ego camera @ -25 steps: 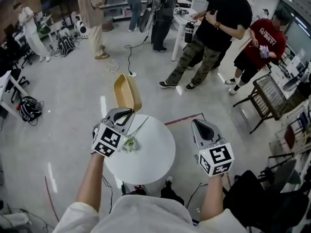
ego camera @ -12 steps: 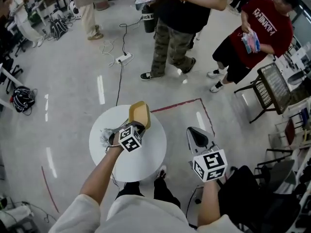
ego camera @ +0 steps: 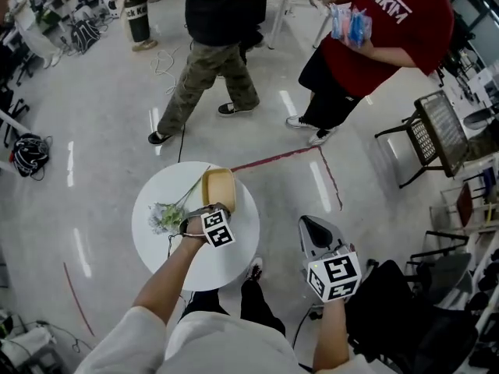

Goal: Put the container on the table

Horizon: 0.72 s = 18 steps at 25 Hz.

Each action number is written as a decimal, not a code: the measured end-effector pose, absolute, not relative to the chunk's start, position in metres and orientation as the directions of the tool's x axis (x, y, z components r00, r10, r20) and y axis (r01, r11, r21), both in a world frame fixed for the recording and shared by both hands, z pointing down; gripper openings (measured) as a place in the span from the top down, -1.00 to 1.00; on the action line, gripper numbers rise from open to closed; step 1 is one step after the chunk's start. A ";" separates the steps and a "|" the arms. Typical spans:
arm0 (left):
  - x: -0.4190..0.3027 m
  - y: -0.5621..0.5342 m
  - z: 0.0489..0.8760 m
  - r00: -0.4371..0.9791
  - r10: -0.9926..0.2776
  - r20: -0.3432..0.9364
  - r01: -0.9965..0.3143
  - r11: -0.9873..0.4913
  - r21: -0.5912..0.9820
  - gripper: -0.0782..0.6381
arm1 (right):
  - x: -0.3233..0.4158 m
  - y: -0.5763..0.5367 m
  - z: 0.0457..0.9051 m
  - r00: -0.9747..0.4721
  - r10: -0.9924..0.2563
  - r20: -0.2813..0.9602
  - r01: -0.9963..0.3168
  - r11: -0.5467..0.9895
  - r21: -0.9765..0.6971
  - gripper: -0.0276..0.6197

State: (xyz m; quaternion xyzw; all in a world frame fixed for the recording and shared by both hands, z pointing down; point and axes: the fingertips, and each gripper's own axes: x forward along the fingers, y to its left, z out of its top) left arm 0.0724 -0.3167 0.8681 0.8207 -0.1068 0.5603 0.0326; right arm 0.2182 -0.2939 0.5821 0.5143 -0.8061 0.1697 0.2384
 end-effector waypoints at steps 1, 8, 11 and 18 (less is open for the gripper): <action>0.074 -0.315 0.872 0.353 -0.136 0.926 -0.217 -0.974 -0.061 0.69 | 0.220 -0.294 0.583 -0.353 -0.747 0.563 -0.911 0.411 -0.026 0.87; 0.080 -0.334 0.826 0.532 -0.209 0.821 -0.350 -0.937 -0.012 0.41 | 0.225 -0.314 0.563 -0.314 -0.791 0.525 -0.924 0.382 0.023 0.87; 0.067 -0.354 0.764 0.637 -0.328 0.697 -0.446 -0.895 -0.013 0.48 | 0.217 -0.327 0.541 -0.324 -0.808 0.493 -0.911 0.407 0.068 0.87; -0.010 -0.400 0.575 0.654 -0.665 0.360 -0.690 -0.720 -0.076 0.72 | 0.177 -0.366 0.463 -0.389 -0.851 0.354 -0.866 0.468 0.174 0.87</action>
